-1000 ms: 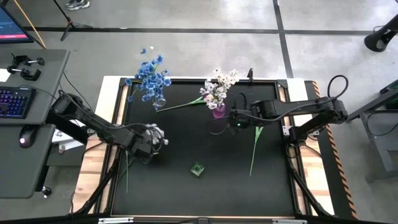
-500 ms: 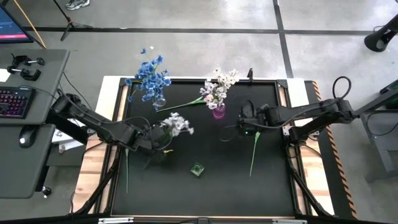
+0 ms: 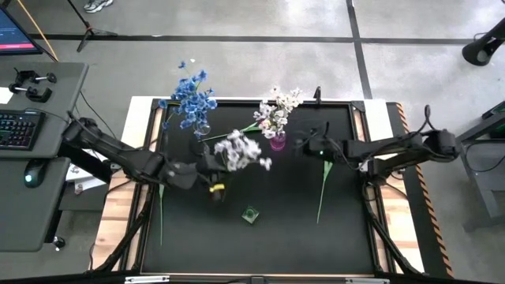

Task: Sort flowers into vase by color
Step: Put the white flowers into the pink vase

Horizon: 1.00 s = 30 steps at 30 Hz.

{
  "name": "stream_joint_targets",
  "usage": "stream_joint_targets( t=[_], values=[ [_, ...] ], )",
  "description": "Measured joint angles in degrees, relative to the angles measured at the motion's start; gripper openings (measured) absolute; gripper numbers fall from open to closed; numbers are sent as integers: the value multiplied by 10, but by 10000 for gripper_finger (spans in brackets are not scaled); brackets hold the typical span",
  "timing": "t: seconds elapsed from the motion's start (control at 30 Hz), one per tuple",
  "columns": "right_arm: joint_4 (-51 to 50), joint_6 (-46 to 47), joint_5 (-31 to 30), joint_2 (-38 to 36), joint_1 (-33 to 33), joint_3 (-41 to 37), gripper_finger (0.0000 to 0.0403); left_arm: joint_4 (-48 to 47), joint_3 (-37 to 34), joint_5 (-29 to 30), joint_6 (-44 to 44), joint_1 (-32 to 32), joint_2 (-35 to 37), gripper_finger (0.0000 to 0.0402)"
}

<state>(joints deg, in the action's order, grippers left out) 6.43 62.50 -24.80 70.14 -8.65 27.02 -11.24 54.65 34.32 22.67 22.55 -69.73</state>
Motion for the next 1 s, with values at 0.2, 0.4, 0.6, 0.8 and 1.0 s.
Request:
stream_joint_targets(
  t=[0.2, 0.4, 0.6, 0.8, 1.0],
  values=[
    [104, 32, 7, 32, -84, -36, 1, 111, 0, 22, -82, -8, 31, 0],
    [209, 45, 66, 114, -120, -35, 0, 207, 0, 24, -148, -26, 33, 0],
    [256, 59, 92, 193, -110, 2, 0, 234, 0, 25, -172, -52, 32, 0],
    [257, 45, 105, 208, -90, 24, 0, 253, 0, 26, -194, -74, 32, 0],
    [227, 30, 116, 160, -74, 24, 0, 353, -58, 66, -201, -103, 32, 0]
  ],
)
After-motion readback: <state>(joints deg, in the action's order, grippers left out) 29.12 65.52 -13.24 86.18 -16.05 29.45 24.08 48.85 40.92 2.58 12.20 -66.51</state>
